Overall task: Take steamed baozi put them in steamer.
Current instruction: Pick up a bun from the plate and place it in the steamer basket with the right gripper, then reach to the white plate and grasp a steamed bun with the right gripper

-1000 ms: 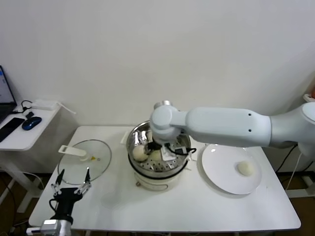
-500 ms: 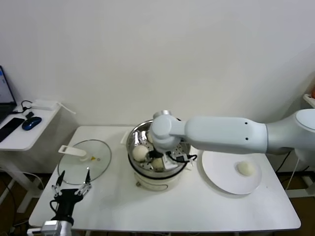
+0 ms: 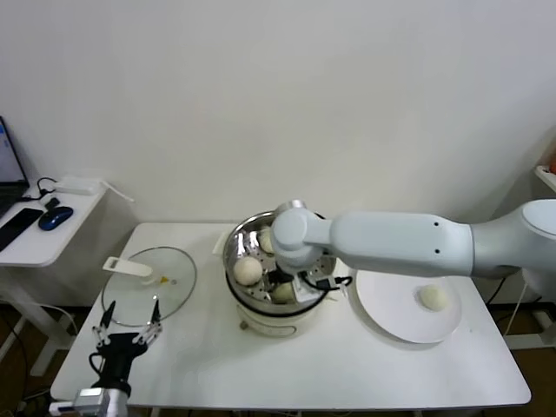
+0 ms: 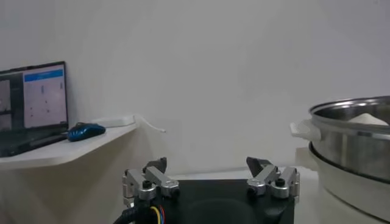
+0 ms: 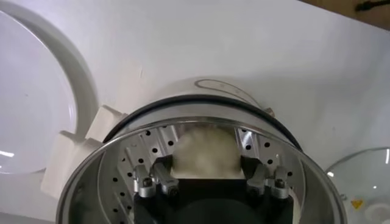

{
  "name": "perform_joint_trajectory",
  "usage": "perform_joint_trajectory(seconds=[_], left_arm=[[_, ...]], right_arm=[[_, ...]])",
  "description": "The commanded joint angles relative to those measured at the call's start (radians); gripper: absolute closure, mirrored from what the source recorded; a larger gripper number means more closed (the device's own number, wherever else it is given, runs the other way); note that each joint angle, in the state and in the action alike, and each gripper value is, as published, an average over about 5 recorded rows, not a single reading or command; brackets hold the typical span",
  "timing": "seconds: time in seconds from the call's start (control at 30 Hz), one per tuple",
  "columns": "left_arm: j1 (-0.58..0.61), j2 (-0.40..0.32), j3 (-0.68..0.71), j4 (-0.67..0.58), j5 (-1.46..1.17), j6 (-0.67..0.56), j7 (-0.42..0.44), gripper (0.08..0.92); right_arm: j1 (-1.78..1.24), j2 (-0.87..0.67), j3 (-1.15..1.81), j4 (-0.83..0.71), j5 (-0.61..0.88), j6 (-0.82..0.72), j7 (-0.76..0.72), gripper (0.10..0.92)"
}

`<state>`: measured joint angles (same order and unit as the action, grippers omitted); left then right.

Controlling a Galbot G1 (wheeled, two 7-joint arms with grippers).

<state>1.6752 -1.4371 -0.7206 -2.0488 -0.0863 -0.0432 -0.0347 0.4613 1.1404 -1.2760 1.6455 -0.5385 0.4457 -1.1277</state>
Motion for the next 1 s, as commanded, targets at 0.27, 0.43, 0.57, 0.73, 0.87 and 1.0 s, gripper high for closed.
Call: perform_joint_trajectory(seconds=[0.27,0.43,0.57,0.73,0.87,1.0], left_arm=[[0.009,-0.005,0.001,0.003,0.0,-0.005,-0.001,0.177],[0.009,-0.005,0.001,0.005,-0.001,-0.005,-0.001,0.177],[0.008,-0.004,0.001,0.005,0.0,-0.004,-0.002,0.177],[0.008,-0.001,-0.001,0.006,-0.001,-0.005,-0.002,0.177],[0.007,0.002,-0.001,0.004,-0.002,-0.005,-0.002,0.177],[0.004,0.003,0.003,0.0,-0.002,-0.004,-0.002,0.177]], right_arm=[[-0.005,-0.002,0.008,-0.012,0.005,0.028,0.002,0.206],[0.027,-0.006,0.02,-0.015,0.065,0.034,-0.008,0.203],[0.086,-0.018,0.033,-0.02,0.151,0.043,-0.022,0.202],[0.224,-0.061,0.002,-0.043,0.332,0.014,-0.042,0.203],[0.351,-0.122,-0.092,-0.067,0.552,-0.111,-0.046,0.203],[0.46,-0.203,-0.242,-0.089,0.846,-0.326,-0.005,0.203]])
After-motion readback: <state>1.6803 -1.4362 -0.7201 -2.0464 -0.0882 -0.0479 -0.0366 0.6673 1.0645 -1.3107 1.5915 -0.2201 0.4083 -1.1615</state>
